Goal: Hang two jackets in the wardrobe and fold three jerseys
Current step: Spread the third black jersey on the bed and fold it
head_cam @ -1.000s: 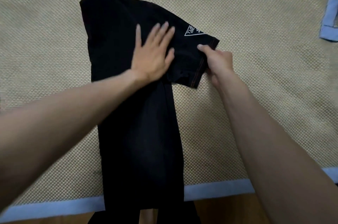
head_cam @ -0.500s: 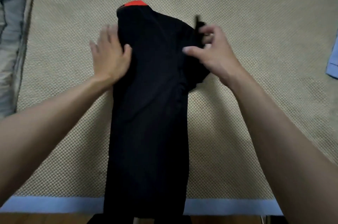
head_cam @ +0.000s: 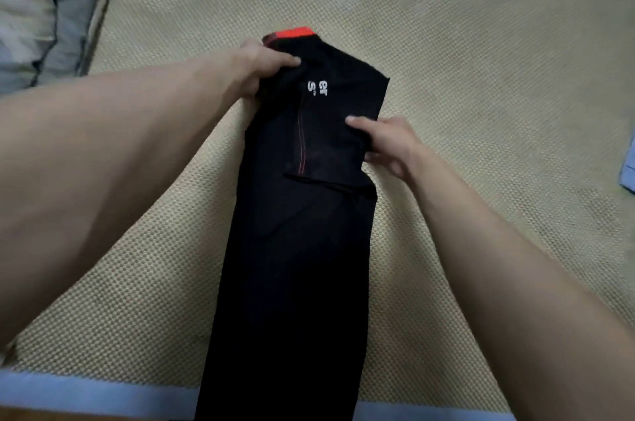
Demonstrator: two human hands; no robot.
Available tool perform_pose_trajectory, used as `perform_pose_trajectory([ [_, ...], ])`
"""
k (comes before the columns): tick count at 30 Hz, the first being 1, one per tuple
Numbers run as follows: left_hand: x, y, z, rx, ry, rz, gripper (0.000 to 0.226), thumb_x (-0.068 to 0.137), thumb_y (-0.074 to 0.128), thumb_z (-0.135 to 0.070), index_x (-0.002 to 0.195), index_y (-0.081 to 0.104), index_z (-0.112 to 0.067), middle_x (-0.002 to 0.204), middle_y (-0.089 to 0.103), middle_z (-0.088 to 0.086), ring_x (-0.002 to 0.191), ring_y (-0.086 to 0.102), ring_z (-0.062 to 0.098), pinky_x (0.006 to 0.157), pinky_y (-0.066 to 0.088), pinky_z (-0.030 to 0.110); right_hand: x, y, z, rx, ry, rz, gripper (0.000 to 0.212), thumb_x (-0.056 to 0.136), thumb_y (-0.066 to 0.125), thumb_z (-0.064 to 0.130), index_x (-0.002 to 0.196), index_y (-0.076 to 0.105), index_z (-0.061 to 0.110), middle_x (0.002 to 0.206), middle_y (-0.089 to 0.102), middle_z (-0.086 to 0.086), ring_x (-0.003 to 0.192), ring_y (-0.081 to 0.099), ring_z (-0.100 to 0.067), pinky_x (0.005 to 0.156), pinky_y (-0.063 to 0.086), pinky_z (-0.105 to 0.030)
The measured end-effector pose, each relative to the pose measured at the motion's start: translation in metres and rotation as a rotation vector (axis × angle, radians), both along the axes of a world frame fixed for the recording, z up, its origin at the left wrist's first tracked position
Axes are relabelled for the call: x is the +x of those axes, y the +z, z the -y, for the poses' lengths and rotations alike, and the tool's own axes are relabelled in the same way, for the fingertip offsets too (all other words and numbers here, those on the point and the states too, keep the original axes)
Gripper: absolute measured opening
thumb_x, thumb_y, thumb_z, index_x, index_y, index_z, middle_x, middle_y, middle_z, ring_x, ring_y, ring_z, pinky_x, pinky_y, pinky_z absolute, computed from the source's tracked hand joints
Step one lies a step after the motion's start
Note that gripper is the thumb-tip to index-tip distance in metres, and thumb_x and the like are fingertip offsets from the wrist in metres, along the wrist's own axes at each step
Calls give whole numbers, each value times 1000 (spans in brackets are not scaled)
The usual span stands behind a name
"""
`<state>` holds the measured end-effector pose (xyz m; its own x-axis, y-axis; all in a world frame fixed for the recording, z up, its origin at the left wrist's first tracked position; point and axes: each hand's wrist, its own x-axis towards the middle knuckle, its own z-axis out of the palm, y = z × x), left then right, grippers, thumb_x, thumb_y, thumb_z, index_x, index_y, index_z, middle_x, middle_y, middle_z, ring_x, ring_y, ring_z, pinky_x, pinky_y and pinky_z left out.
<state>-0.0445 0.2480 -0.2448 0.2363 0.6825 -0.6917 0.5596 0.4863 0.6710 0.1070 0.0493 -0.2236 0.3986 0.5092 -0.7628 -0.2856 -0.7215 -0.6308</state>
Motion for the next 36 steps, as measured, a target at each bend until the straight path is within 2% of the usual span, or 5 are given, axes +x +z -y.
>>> perform_pose_trajectory([
  [12,-18,145,7,612,-390,247,22,92,68,-25,114,64,-25,100,68,-17,84,65,-14,71,51,9,33,80,-57,523,-41,346,23,81,82,11,102,74,10,99,79,-2,92,77,-13,81,61,-28],
  [19,-151,121,131,812,-1429,13,11,85,55,-35,95,56,-33,85,56,-17,73,57,4,70,47,28,-8,79,93,333,828,604,22,84,80,21,105,74,17,106,74,4,101,69,-13,91,55,-37],
  [23,-209,87,218,395,-1755,-97,29,93,48,-39,122,48,-41,112,59,-18,97,61,5,87,51,28,-41,64,192,122,1218,445,46,89,76,23,131,64,35,143,55,19,137,42,2,113,32,-14],
  [31,-145,61,159,616,-1143,-186,27,87,61,-27,114,60,-29,114,60,-8,101,62,17,86,51,36,-32,37,135,108,595,753,39,94,68,29,130,59,18,128,61,3,121,56,-14,105,42,-28],
  [36,-67,31,80,606,-1036,-400,84,77,80,-45,146,40,-19,148,44,7,133,45,31,109,41,47,-17,14,50,-41,651,738,75,82,78,49,140,50,13,144,49,-6,135,47,-23,112,41,-39],
])
